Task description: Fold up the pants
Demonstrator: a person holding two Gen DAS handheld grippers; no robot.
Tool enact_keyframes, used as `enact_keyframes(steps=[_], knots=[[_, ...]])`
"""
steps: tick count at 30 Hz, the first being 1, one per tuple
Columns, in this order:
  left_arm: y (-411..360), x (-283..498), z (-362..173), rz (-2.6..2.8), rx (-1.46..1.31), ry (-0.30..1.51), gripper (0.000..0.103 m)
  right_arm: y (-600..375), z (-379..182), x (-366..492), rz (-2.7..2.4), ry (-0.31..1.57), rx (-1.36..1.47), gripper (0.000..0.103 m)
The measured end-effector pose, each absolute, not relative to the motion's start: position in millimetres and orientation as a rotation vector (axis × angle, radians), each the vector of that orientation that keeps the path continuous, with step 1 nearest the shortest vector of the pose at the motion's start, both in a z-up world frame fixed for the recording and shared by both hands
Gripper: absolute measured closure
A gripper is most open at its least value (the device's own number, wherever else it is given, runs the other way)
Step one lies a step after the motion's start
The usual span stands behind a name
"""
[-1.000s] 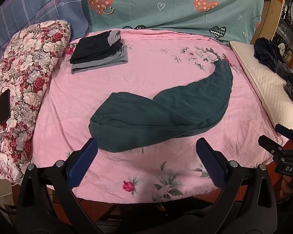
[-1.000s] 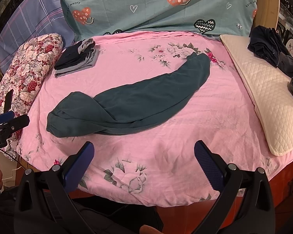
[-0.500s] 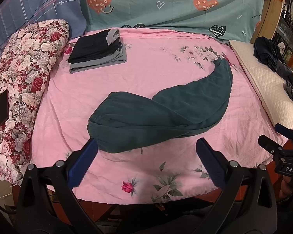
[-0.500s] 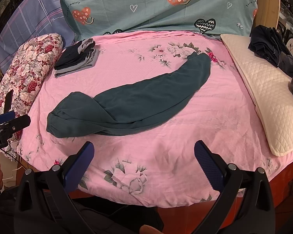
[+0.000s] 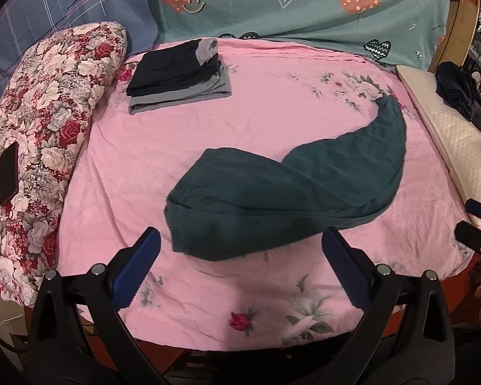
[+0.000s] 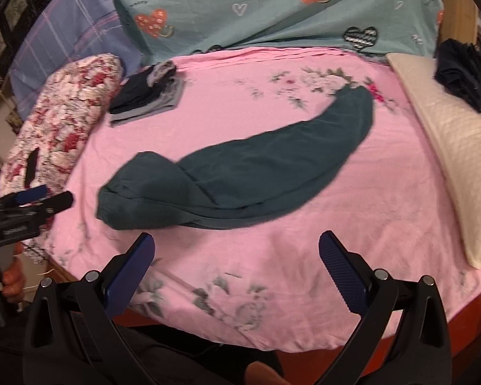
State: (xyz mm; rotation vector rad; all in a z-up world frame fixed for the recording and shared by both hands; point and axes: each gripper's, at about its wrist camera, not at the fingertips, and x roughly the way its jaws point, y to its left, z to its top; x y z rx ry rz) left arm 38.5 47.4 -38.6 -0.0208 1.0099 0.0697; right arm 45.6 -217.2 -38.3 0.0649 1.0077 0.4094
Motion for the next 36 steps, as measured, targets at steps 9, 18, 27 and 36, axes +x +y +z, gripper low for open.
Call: enact_keyframes(steps=[9, 18, 27, 36], knots=[[118.1, 34.8, -98.7, 0.151, -0.051, 1.042, 0.002, -142.5, -50.9, 109.8, 0.623, 1.004, -0.043, 0.005], [156.4, 62.6, -152.2, 0.085, -0.172, 1.073, 0.004, -6.2, -107.9, 223.9, 0.919, 1.142, -0.145, 0.023], [156.2, 79.4, -190.3, -0.059, -0.271, 1.151, 0.051, 71.3, -176.7, 259.5, 1.052, 1.31, -0.446, 0.059], [166.8, 90.4, -180.1, -0.141, -0.346, 1.091, 0.084, 90.6, -166.4, 266.0, 1.107, 1.216, -0.563, 0.099]])
